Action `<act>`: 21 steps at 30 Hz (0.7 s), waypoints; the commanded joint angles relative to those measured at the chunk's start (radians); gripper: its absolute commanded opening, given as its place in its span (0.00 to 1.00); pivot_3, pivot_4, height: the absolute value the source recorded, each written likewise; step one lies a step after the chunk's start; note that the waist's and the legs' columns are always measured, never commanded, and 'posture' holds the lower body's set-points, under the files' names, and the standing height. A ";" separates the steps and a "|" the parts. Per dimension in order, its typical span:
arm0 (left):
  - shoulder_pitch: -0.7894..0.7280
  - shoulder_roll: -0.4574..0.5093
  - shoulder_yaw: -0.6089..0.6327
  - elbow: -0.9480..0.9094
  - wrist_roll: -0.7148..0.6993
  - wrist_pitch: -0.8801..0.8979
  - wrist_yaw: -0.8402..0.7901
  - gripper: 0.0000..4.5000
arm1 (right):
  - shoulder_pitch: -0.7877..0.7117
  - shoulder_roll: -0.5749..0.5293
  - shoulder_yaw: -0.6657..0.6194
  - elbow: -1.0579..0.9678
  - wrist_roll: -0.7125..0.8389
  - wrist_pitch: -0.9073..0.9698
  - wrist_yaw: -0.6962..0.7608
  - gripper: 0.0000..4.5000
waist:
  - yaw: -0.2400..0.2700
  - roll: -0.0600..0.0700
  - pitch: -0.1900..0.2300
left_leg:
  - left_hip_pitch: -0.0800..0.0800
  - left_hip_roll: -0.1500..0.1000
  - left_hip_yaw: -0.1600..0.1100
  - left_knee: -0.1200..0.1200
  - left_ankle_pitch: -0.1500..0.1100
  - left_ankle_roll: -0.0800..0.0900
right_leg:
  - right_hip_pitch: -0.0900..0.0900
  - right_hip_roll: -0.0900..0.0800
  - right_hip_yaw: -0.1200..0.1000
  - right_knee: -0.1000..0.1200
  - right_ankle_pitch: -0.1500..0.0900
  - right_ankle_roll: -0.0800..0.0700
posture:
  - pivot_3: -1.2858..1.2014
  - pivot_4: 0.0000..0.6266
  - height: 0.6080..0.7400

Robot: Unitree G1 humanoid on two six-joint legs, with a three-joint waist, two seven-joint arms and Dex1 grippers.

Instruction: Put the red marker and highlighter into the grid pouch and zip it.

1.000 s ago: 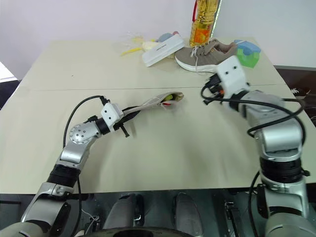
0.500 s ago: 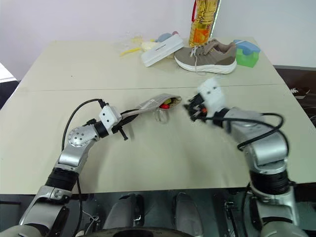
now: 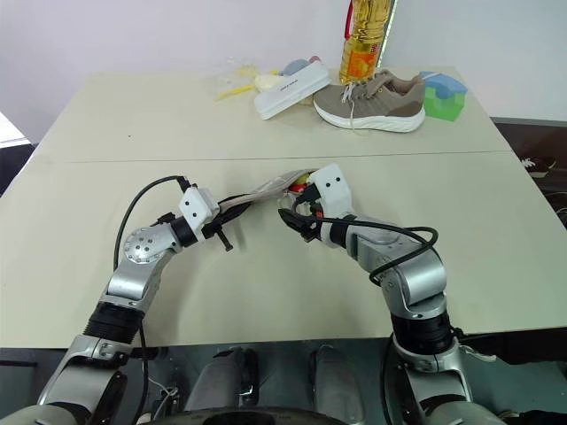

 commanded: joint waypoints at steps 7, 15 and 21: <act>0.009 0.005 0.012 -0.037 -0.005 -0.025 0.005 0.00 | -0.015 -0.032 -0.027 -0.018 -0.012 -0.033 -0.034 0.01 | 0.001 0.000 0.000 | 0.000 0.000 0.000 0.000 0.000 0.000 | 0.000 0.000 0.000 0.000 0.000 0.000 | 0.52 0.24 1.00; 0.026 0.058 0.009 0.009 0.026 -0.087 -0.026 0.00 | -0.080 -0.245 -0.082 -0.037 -0.044 -0.046 -0.008 0.01 | 0.000 0.000 0.000 | 0.000 0.000 0.000 -0.001 0.000 0.000 | -0.001 0.000 0.000 0.000 0.000 0.000 | 0.52 0.24 1.00; 0.030 0.084 0.009 0.061 0.043 -0.142 -0.037 0.00 | -0.099 -0.342 -0.097 -0.006 -0.059 -0.065 -0.006 0.01 | -0.001 0.000 0.000 | 0.000 0.000 0.001 -0.001 0.000 0.000 | -0.001 0.000 0.000 -0.001 0.000 0.000 | 0.52 0.24 1.00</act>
